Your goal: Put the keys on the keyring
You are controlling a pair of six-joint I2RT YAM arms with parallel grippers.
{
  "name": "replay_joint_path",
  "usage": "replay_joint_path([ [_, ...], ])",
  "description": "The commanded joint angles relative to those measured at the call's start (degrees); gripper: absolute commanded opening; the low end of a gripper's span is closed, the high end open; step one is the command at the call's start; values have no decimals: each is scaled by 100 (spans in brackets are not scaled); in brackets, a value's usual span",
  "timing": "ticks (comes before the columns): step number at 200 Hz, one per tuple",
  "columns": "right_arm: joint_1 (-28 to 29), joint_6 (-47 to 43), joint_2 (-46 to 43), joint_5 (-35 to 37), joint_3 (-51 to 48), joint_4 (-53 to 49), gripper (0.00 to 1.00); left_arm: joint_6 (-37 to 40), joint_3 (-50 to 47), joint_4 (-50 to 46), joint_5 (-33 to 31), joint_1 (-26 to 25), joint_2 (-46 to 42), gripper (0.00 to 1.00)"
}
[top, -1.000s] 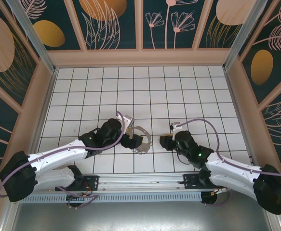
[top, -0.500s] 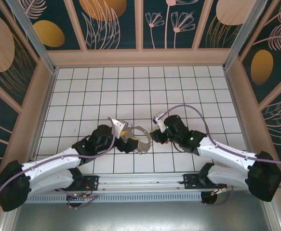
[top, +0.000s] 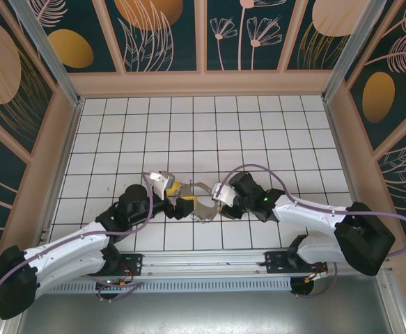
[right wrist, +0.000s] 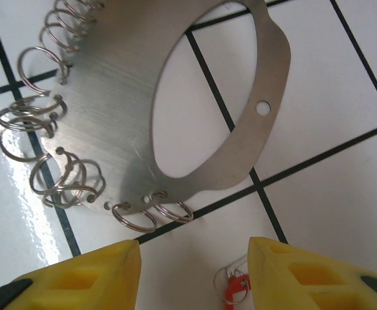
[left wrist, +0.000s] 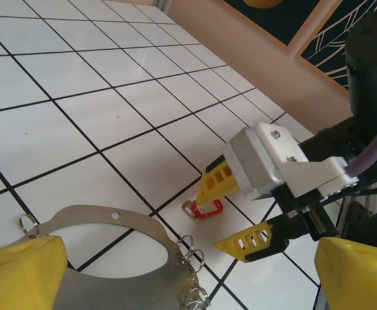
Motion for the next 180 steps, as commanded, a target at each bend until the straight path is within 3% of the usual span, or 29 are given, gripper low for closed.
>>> replay_joint_path([
  [1,-33,-588,-101,-167,-11,-54,44,-134,-132,409,218,40,-14,97],
  [180,-113,-1205,646,-134,42,572,33,-107,-207,428,190,39,-191,97],
])
